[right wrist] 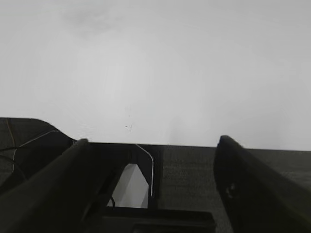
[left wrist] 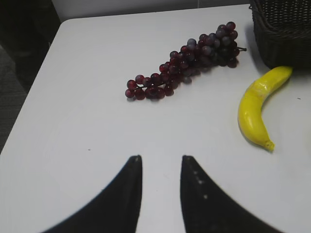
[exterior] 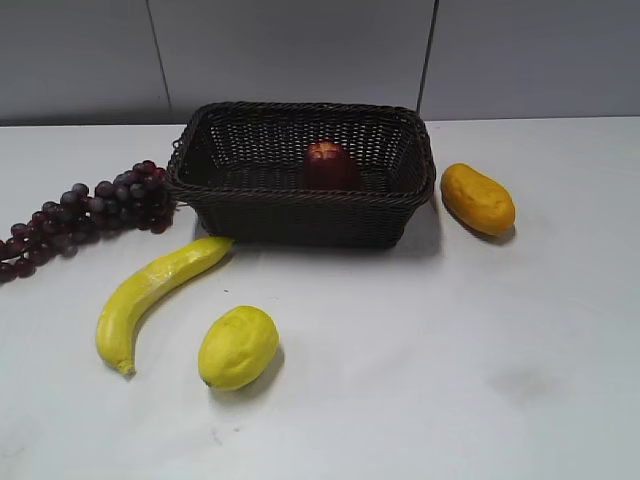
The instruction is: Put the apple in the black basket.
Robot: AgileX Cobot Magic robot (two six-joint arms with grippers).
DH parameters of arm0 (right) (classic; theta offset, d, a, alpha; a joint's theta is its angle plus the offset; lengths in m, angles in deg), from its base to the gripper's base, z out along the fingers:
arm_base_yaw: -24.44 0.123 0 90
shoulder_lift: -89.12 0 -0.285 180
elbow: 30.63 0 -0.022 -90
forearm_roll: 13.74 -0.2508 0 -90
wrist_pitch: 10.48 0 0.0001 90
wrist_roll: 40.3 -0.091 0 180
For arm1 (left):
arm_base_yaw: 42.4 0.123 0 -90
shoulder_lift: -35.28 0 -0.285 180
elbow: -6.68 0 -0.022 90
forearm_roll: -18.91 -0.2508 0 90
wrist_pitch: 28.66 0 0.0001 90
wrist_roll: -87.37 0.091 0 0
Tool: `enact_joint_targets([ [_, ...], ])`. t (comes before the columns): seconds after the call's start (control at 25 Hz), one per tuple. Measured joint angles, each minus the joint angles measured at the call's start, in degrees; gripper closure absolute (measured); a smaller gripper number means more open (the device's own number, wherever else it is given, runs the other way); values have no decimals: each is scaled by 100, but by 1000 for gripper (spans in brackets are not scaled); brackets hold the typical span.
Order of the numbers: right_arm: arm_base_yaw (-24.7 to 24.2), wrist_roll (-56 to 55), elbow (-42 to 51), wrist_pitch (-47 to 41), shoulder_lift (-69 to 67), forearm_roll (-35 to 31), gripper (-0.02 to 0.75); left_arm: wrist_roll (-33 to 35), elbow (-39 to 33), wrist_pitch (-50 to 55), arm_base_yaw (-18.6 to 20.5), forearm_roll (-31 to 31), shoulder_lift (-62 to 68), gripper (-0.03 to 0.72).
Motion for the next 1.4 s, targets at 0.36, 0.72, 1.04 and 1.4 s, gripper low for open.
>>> enact_joint_targets([
  [0.36, 0, 0, 0, 18, 1376, 0, 152, 0, 0, 0, 0, 0, 0, 486],
  [0.72, 0, 0, 0, 25, 2941, 0, 158, 0, 0, 0, 0, 0, 0, 486],
  [1.04, 5, 0, 6, 25, 3504, -31, 187, 0, 0, -1, 0, 0, 0, 486],
  [1.4, 5, 17, 6, 28, 3504, -31, 187, 0, 0, -1, 0, 0, 0, 486],
])
